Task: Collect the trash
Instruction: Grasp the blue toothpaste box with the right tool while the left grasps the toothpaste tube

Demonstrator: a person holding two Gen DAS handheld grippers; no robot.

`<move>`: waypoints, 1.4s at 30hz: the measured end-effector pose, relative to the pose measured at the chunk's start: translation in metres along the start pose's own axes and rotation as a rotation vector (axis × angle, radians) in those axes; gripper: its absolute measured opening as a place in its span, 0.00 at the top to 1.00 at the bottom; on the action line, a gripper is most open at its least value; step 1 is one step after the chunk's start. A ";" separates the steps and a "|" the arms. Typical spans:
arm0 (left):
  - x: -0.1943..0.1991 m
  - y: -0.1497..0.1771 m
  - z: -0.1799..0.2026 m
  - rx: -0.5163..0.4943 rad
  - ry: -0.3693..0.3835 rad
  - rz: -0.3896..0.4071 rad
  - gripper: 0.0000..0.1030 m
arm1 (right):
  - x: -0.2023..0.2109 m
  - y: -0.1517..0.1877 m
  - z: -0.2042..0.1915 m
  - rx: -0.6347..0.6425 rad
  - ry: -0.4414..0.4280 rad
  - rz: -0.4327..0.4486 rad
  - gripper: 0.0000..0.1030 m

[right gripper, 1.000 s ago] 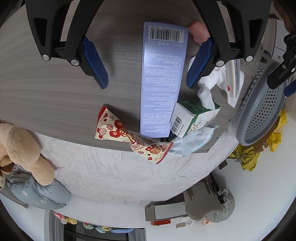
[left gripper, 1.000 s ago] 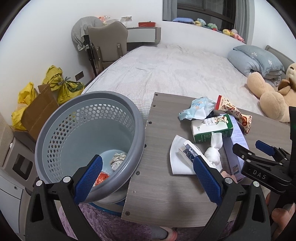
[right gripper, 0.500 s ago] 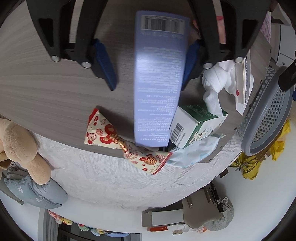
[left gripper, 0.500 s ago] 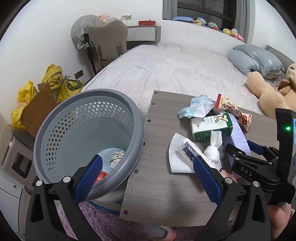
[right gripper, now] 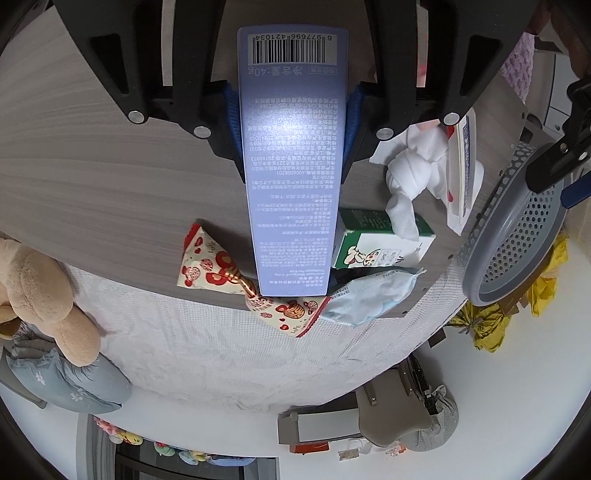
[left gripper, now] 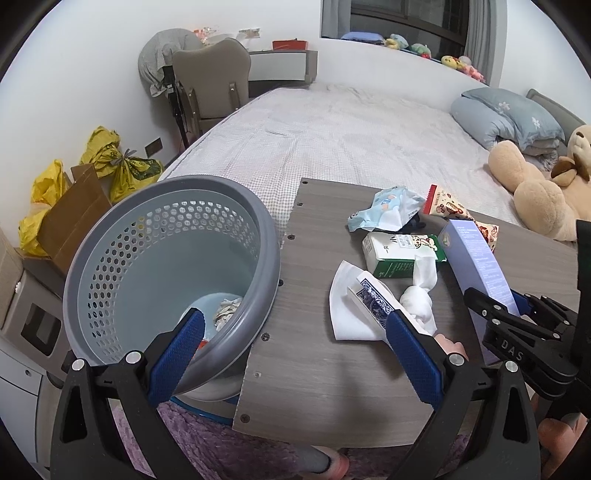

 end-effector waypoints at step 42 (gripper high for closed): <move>-0.030 0.019 0.076 -0.060 0.098 -0.139 0.77 | 0.047 0.035 0.044 -0.148 -0.102 0.092 0.58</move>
Point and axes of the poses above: each gripper's, at about its wrist camera, not at the fingertips, and x roughly against the way its jaws point, z to its right, y to its underside, the point moved 8 cm from there along -x, roughly the way its jaws point, and after that the axes turned 7 degrees about -y, right-handed, at the moved point
